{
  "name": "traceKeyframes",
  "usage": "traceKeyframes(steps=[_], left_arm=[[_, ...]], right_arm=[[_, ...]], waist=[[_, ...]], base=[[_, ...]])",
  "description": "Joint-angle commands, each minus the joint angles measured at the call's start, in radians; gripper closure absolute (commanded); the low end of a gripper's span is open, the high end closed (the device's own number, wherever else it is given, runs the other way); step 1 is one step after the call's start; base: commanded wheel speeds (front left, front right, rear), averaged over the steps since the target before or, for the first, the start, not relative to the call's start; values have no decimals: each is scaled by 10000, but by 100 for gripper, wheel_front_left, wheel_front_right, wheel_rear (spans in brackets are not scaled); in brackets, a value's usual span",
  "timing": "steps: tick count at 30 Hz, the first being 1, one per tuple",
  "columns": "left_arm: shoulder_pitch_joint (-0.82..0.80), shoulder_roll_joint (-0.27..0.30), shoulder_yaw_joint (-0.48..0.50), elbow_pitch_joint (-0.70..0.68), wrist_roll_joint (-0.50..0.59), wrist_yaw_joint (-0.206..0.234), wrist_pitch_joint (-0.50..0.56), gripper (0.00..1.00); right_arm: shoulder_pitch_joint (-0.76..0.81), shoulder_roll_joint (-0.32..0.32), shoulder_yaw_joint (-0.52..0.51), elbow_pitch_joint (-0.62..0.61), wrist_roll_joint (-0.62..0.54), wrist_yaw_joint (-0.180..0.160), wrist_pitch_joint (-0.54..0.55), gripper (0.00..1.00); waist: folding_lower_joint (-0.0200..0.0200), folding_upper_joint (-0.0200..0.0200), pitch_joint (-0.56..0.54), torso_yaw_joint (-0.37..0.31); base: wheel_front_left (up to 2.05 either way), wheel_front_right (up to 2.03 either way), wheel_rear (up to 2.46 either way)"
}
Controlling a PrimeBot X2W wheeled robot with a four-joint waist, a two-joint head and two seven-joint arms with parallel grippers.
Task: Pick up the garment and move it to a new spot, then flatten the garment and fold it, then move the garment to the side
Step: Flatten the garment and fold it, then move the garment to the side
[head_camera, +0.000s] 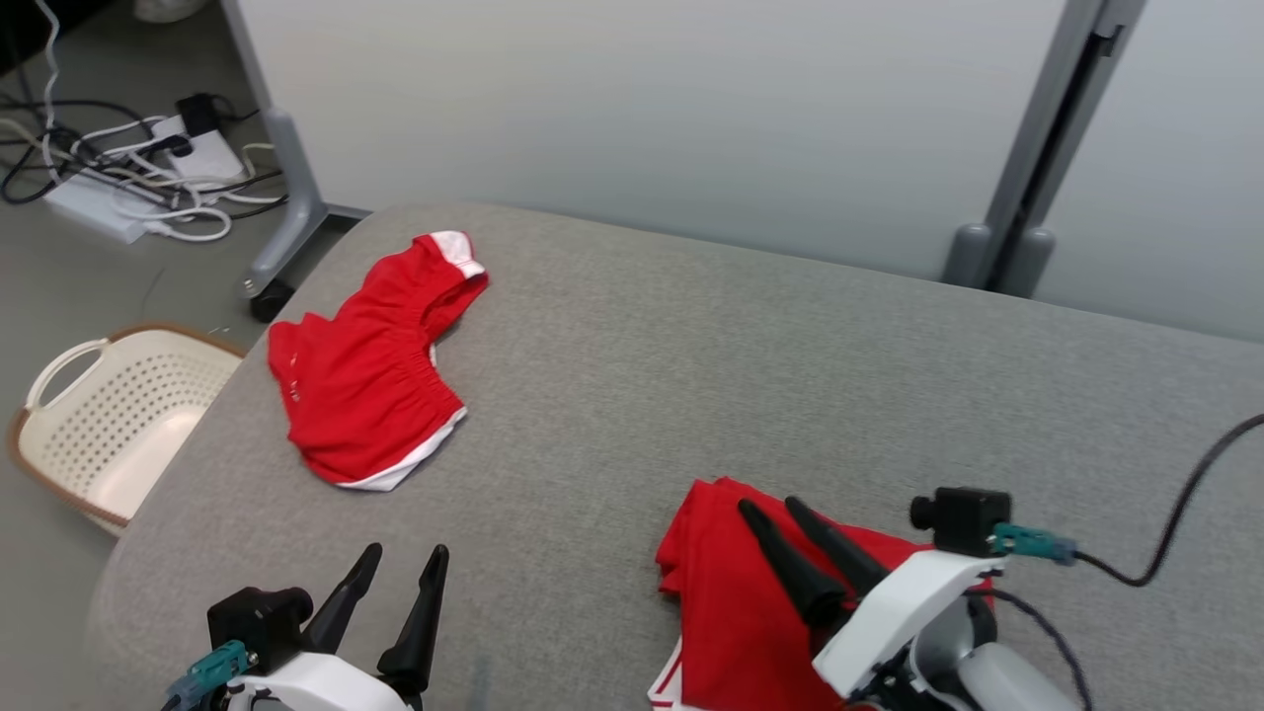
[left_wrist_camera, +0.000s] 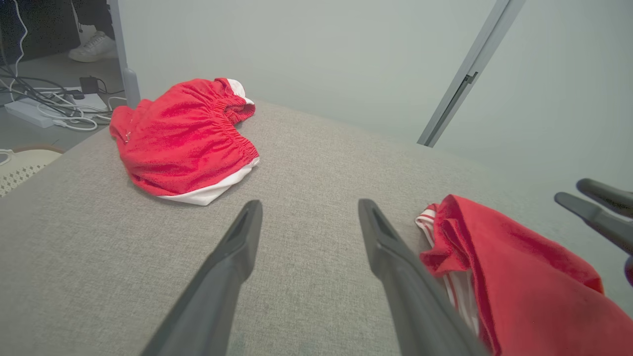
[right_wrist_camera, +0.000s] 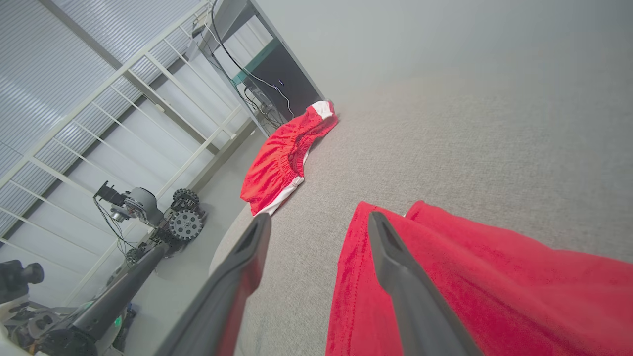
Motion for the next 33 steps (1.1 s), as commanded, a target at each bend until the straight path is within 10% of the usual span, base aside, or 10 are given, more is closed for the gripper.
traceKeyframes(steps=[1,15,33], left_arm=[[99,58,15,-26,-10,64,9,0],[117,46,424,-395,192,177,-291,0],[214,-107,849,-567,645,184,-408,0]], right_arm=[[83,-160,-47,-139,72,7,-109,0],[808,-1793,-2193,-1356,-1060,7,-540,0],[1559,-1217,-3262,-346,-1757,7,858,0]], waist=[[0,0,-119,-255],[0,0,-111,-1251],[0,0,-43,-893]], base=[[0,0,0],[0,0,0],[0,0,0]])
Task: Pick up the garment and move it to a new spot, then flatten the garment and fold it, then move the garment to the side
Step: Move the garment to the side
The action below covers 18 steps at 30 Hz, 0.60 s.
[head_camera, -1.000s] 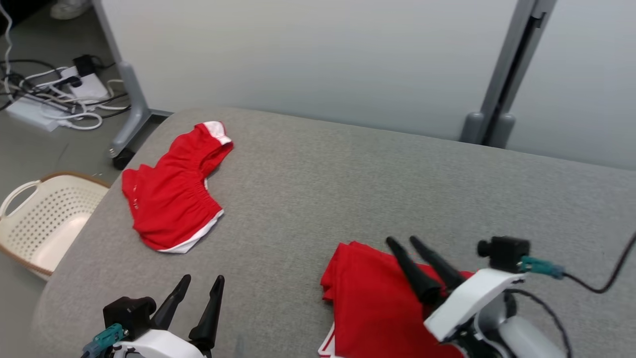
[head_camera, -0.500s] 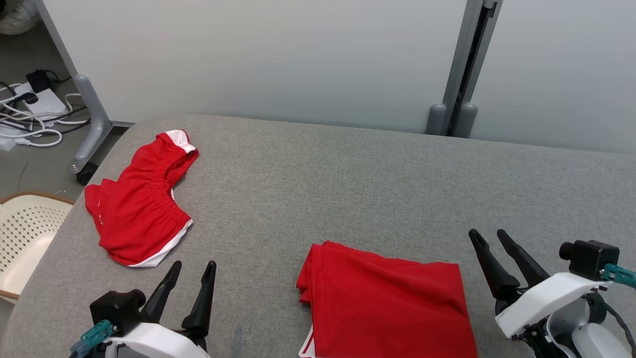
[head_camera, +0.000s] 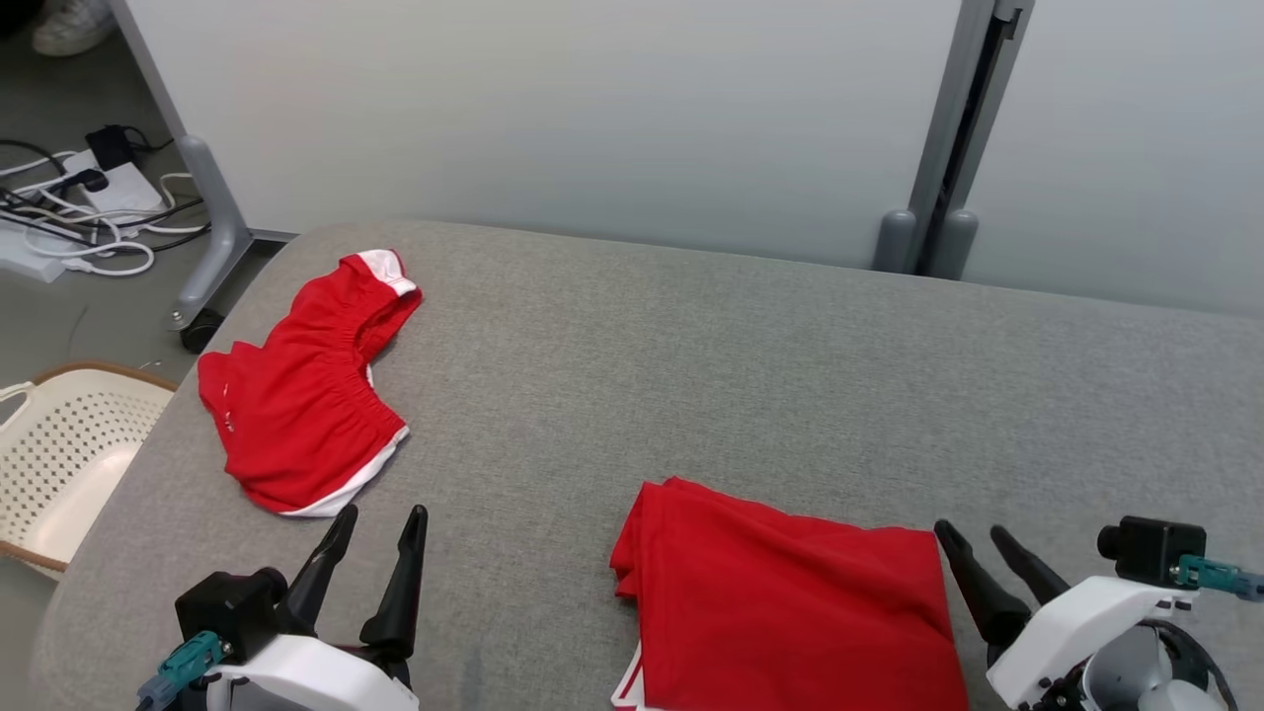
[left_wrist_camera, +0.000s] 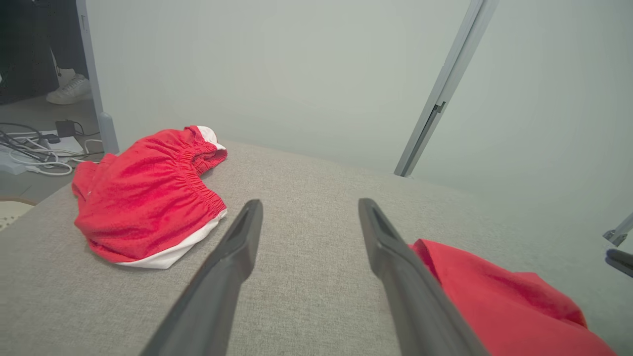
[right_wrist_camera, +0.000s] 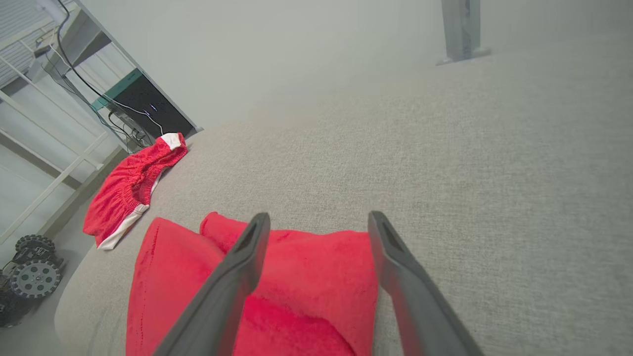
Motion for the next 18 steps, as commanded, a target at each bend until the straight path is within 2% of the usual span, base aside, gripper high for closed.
traceKeyframes(steps=[1,12,18], left_arm=[[74,31,77,-18,98,3,-43,0],[177,-51,106,38,177,-120,-54,0],[69,-69,90,185,105,-235,-48,0]], right_arm=[[137,2,30,180,94,7,173,0],[21,134,-323,1573,509,7,1205,0],[-71,435,-796,2650,1007,1,2176,0]], waist=[[0,0,7,105],[0,0,49,644],[0,0,82,891]], base=[[0,0,0],[0,0,0],[0,0,0]])
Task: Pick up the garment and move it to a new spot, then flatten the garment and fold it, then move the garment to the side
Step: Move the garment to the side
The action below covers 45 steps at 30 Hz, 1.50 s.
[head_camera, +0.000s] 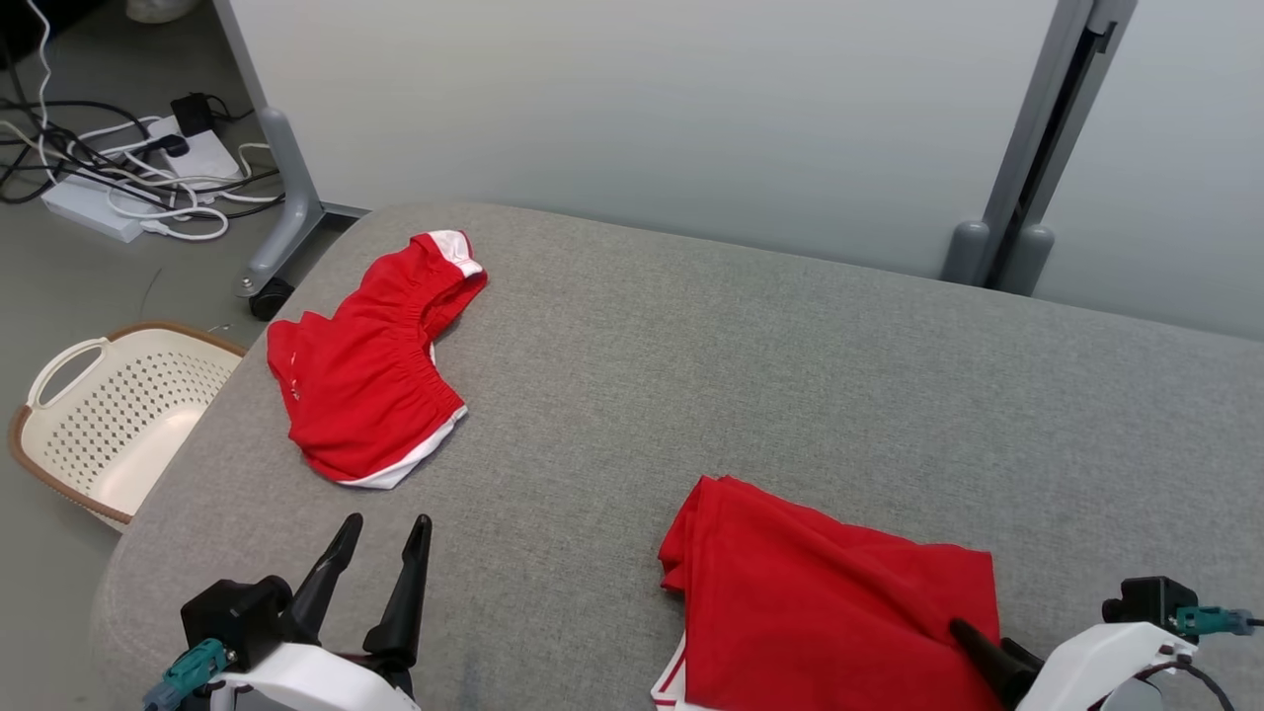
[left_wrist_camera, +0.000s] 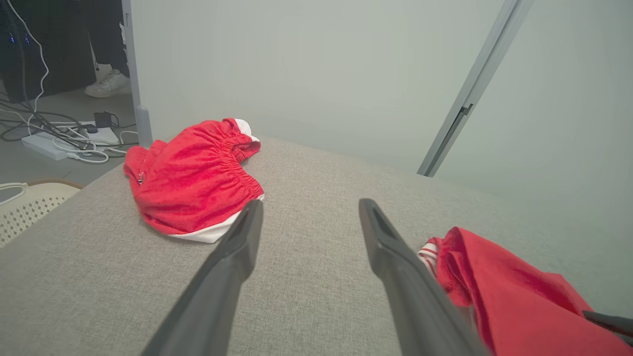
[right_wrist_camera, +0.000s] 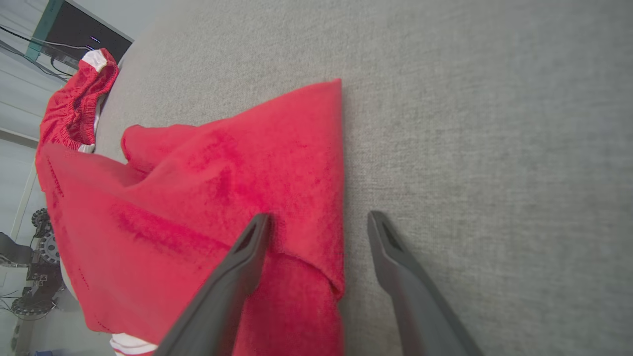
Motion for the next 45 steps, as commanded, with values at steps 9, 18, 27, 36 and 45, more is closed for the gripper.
traceKeyframes(steps=[9,18,27,36,45], left_arm=[[-95,-17,14,100,-24,-49,-49,0],[-105,-53,20,157,-46,-19,-51,0],[-266,-107,-3,109,94,-132,-47,0],[-983,-432,-95,-215,539,-357,-51,0],[-1736,-836,217,-813,1318,-619,-54,0]], right_arm=[[-382,514,-343,897,37,-27,464,0],[-703,154,-97,195,-26,-1,-291,100],[-1659,-716,801,-683,-267,-1,-1230,100],[-3456,-2150,1745,-344,-336,-1,-1624,100],[-5132,-3231,1972,294,-554,-1,-2067,100]], waist=[[-1,0,101,208],[-1,0,136,188],[-1,0,410,-234],[-1,0,1591,-844],[-1,0,2722,-1567]], base=[[0,0,0],[0,0,0],[0,0,0],[0,0,0],[0,0,0]])
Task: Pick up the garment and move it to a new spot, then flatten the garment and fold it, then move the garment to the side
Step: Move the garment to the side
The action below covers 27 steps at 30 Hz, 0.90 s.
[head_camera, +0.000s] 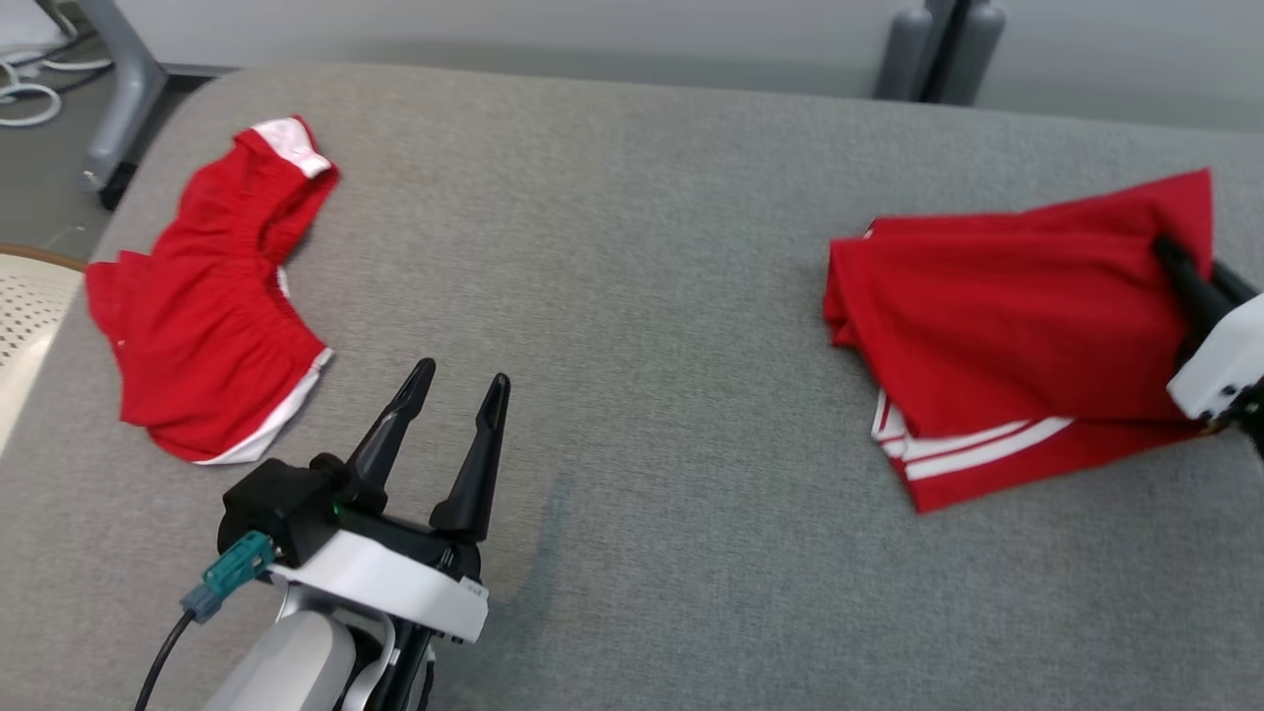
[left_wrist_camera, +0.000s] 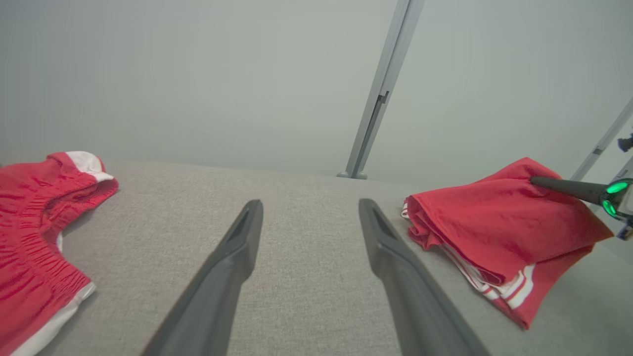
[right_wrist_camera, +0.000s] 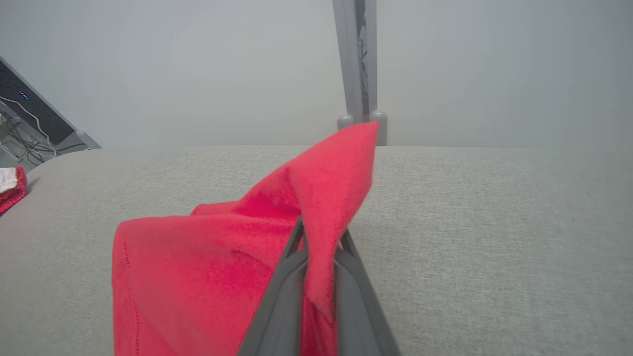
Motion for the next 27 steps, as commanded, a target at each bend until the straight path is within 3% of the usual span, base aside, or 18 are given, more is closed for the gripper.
traceKeyframes(steps=[1,12,27], left_arm=[[-186,4,90,-58,123,-48,-39,0],[-922,-231,217,83,622,-458,-40,0],[-1370,-366,376,329,861,-735,-40,0]], right_arm=[[-220,-120,-47,85,-66,3,-111,100],[-2207,-720,135,1251,-877,3,-422,100],[-3621,-1464,362,2600,-2197,2,-892,100]], waist=[[0,0,462,-431],[0,0,1607,-1094],[0,0,2354,-1039]], base=[[0,0,0],[0,0,0],[0,0,0]])
